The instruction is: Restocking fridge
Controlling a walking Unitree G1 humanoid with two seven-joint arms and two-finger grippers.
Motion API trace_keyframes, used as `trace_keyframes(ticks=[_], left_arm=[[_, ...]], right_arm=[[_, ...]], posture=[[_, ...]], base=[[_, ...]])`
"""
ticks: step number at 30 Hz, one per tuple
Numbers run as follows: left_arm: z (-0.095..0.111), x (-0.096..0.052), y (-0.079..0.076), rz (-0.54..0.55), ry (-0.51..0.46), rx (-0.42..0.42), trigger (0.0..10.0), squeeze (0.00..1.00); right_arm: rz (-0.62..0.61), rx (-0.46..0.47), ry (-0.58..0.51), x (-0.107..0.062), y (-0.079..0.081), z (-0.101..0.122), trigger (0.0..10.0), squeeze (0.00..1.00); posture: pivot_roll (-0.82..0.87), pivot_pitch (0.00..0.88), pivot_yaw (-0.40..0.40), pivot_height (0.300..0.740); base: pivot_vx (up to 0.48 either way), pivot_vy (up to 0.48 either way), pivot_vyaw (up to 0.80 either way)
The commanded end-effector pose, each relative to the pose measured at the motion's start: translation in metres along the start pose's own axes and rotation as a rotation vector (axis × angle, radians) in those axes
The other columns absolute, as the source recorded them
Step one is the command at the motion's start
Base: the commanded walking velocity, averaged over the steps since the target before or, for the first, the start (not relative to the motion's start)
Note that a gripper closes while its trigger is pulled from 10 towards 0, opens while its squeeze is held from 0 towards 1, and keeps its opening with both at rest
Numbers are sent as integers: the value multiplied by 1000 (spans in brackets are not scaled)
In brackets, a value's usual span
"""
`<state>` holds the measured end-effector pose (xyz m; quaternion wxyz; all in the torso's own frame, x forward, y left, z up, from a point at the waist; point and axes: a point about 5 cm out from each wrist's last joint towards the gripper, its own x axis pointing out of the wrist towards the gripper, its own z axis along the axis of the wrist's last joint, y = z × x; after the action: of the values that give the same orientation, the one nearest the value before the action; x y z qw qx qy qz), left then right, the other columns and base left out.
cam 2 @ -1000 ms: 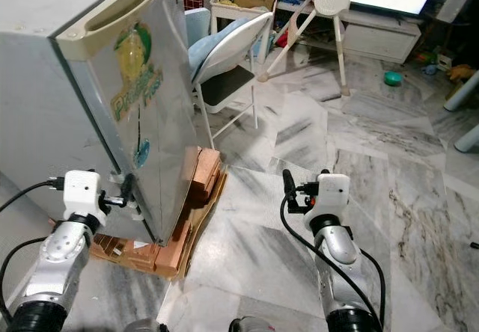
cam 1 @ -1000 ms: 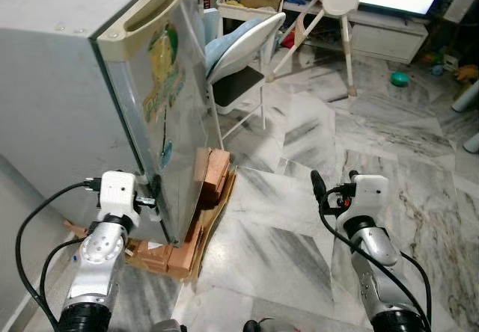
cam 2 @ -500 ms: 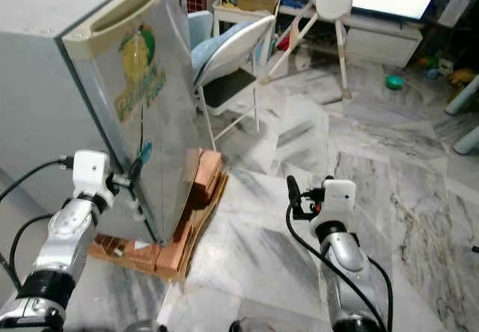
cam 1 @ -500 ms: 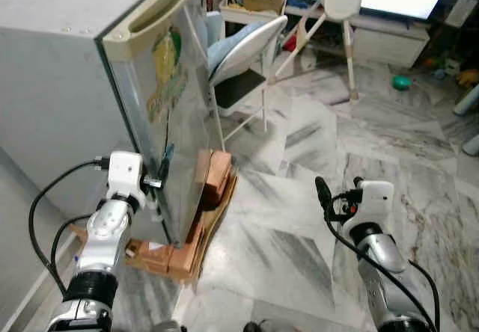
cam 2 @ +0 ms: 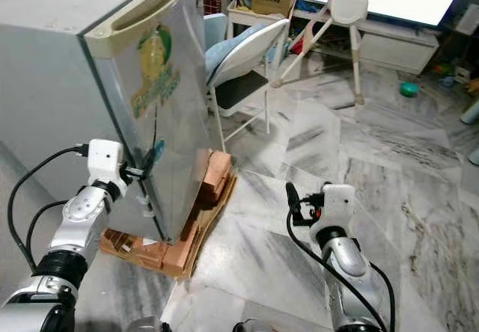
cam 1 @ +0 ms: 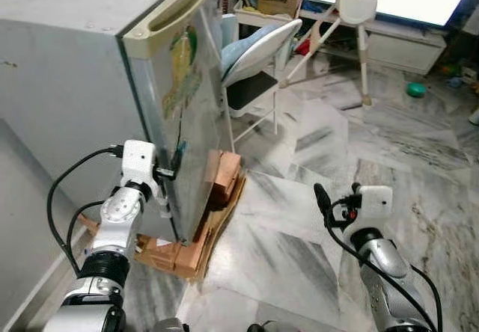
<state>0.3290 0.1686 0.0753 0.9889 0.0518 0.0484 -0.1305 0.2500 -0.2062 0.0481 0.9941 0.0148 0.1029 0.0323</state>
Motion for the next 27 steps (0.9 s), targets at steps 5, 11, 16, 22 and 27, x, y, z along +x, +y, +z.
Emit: trace_keyframes(ticks=[5, 11, 16, 22, 27], left_arm=[[16, 13, -37, -186, -58, 33, 10000, 0], [37, 28, -58, -265, -107, 32, 10000, 0], [63, 14, -156, -739, -219, 118, 10000, 0], [67, 10, -182, -841, -222, 71, 10000, 0], [59, 24, -139, -652, -169, 28, 10000, 0]], right_arm=[[6, -17, 56, -1, 0, -9, 10000, 0], [29, -115, 230, -5, -3, -30, 10000, 0], [65, -144, 330, -13, -8, -43, 10000, 0], [73, -143, 313, -13, -6, -41, 10000, 0], [69, -137, 313, -16, -7, -41, 10000, 0]], posture=[[-43, 0, -61, 740], [-32, 0, -67, 740], [-27, 0, -72, 740], [-50, 0, -66, 740], [-46, 0, -63, 740]], base=[[0, 0, 0], [0, 0, 0], [0, 0, 0], [0, 0, 0], [0, 0, 0]])
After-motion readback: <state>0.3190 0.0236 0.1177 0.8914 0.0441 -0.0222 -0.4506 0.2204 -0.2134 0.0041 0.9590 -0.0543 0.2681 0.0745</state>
